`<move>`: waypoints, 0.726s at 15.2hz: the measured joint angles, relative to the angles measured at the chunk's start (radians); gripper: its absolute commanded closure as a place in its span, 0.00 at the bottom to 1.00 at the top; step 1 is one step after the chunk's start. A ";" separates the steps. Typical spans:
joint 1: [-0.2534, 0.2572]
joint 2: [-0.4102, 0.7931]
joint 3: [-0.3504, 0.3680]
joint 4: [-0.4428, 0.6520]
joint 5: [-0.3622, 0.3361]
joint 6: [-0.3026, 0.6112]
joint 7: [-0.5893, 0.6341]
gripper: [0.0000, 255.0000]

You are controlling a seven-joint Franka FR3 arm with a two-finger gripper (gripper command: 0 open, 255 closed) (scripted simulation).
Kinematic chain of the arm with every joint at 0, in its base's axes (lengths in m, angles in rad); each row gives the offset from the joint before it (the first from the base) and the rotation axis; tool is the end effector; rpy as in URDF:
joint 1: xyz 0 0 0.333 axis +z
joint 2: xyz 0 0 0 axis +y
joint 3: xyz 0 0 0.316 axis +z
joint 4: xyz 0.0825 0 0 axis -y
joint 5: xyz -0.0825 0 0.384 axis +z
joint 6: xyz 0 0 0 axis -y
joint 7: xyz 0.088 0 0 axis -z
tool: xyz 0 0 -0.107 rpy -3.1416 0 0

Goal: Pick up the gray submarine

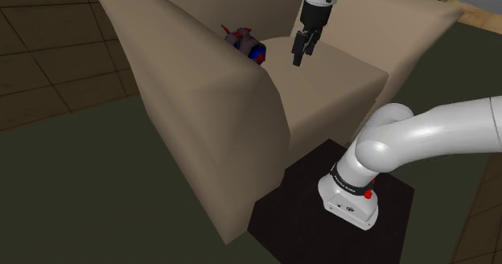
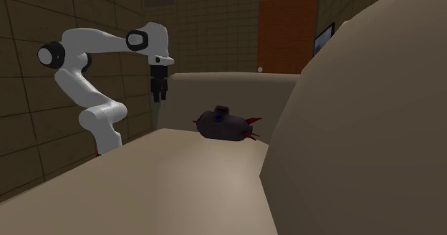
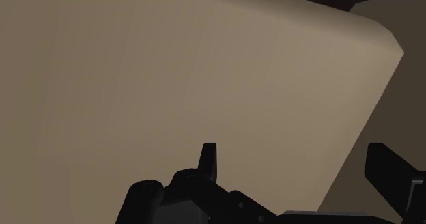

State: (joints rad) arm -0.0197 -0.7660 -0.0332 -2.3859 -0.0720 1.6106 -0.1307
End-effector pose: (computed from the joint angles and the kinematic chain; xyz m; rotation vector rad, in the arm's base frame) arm 0.3142 -0.0267 0.5736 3.0905 0.1398 -0.0213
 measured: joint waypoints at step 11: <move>0.057 0.387 -0.094 0.333 -0.075 0.015 -0.327 0.00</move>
State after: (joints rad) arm 0.0369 -0.3786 -0.1269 -2.0527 -0.1474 1.6252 -0.4577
